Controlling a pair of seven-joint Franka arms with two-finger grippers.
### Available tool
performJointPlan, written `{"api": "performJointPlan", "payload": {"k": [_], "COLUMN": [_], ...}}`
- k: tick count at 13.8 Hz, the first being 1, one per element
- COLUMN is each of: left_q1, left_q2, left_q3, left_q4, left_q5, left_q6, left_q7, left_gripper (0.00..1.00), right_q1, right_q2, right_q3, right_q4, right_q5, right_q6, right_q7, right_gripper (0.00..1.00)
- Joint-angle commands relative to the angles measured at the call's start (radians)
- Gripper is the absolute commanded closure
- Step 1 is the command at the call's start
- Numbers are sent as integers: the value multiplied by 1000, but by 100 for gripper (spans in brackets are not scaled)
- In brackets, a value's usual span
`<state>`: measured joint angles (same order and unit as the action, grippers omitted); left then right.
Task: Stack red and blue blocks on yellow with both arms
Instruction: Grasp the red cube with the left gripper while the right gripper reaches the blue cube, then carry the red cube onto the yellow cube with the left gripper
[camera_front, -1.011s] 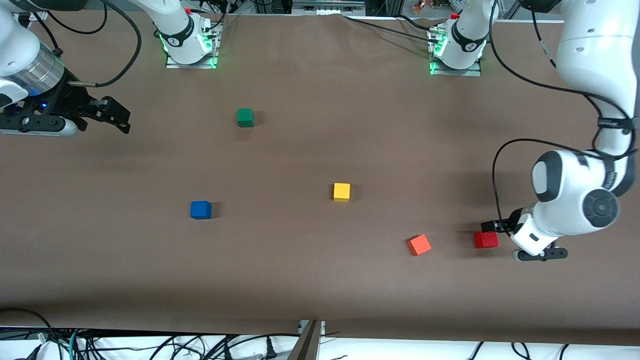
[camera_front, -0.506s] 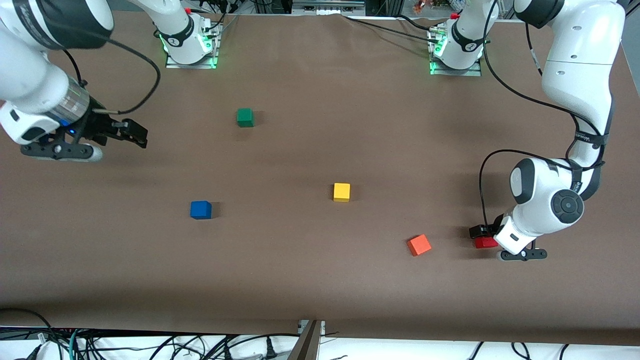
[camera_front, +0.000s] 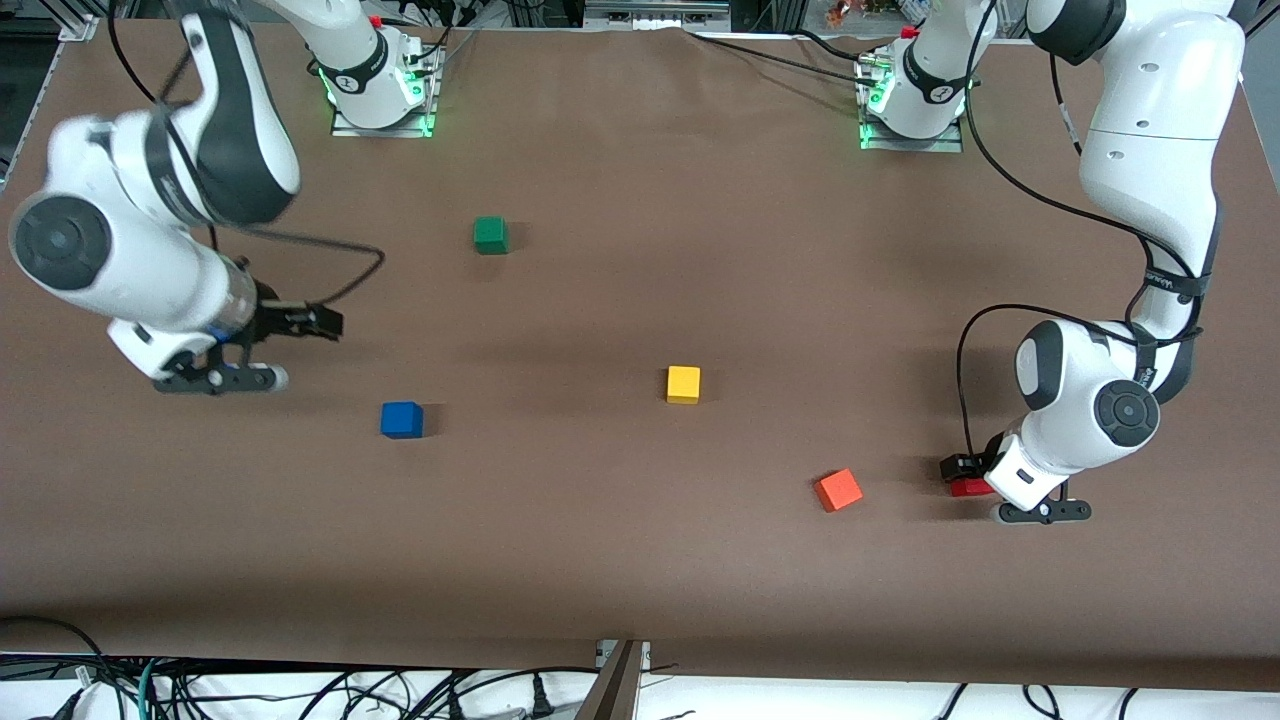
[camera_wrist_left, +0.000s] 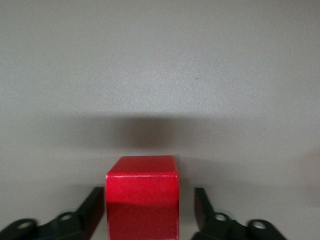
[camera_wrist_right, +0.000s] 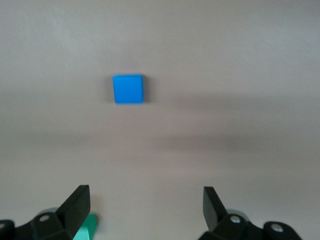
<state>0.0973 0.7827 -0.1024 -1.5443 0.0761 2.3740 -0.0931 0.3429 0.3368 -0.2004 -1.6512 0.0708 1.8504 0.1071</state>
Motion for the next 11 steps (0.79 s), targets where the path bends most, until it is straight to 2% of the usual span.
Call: {"api": "performJointPlan", "payload": {"k": [1,6,8,11], "left_q1": [4,-54,-131,-270], "left_q2": [-10,-52,-74,-74], "left_q3": [0,-14,-13,-13], "left_q4": [12,114,165,249], "left_q5": [17,4,-2,1], "left_q6": [5,-96,-191,-306], "left_q7": [9,-10,-37,-210], "left_gripper": [100,100,100,100], "right_q1": [5,7,10,10], "right_q2": [144,277,292,307], "right_q3": [-1,1,3,3], "right_q4": [28,18,-4,-2], "right_q5": [82,86,93,153], "right_q6": [137,292,328,346], "right_q7": [-12,-17,-12,-14], "right_gripper": [0,0,1,2]}}
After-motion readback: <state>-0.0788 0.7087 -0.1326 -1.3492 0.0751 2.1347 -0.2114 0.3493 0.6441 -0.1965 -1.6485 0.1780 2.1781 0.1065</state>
